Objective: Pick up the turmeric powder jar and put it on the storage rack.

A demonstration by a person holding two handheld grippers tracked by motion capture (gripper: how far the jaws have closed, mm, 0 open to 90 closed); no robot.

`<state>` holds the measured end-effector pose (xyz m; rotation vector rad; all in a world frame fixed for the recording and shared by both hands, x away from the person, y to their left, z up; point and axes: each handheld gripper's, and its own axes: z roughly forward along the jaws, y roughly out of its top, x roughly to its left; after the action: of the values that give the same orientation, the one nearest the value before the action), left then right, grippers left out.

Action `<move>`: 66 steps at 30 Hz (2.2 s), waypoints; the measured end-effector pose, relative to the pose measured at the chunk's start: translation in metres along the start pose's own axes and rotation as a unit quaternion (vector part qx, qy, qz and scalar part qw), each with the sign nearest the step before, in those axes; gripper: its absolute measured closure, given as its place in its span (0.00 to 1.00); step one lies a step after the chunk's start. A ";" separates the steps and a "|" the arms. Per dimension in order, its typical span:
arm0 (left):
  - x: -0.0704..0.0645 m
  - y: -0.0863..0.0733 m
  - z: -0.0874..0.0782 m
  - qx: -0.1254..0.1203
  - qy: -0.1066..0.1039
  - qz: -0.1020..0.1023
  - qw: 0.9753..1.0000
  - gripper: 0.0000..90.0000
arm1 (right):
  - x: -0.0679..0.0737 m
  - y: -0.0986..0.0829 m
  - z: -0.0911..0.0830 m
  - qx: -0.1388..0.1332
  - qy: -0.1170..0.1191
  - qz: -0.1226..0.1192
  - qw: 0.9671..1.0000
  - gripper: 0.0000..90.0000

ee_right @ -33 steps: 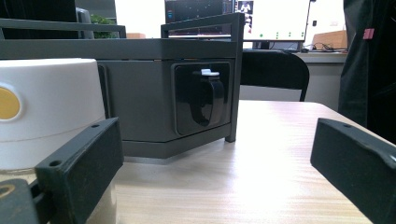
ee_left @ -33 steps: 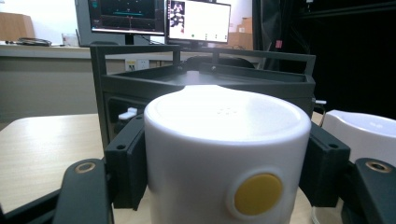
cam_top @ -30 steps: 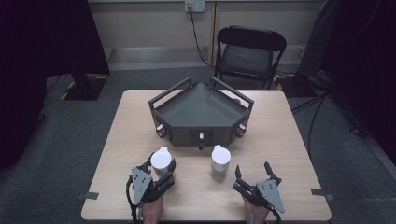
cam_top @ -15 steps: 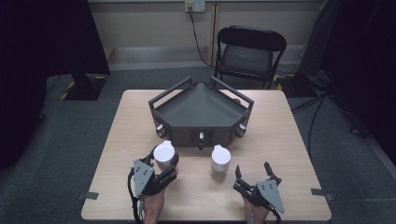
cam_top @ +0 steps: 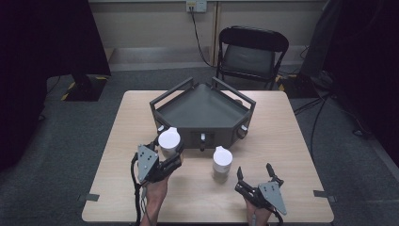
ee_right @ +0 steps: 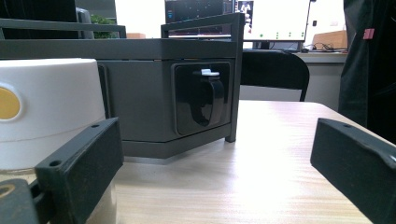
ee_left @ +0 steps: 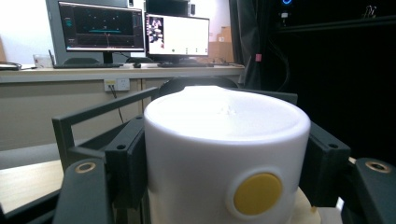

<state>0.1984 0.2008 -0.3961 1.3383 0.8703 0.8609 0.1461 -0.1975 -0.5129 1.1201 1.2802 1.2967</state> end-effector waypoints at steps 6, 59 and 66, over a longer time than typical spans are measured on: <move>0.001 0.013 0.015 0.005 0.004 0.006 1.000 0.34 | 0.000 0.000 0.000 0.000 0.000 0.000 1.000 0.01; 0.001 0.047 0.146 0.040 0.049 0.001 0.998 0.35 | -0.002 0.000 0.000 0.000 0.007 0.000 1.000 0.02; 0.002 0.043 0.148 0.046 0.051 -0.005 0.998 0.35 | -0.002 0.000 0.000 0.000 0.007 0.000 1.000 0.02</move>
<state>0.3313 0.1406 -0.3473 1.3774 1.0062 0.8972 0.1461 -0.1998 -0.5129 1.1129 1.2903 1.3066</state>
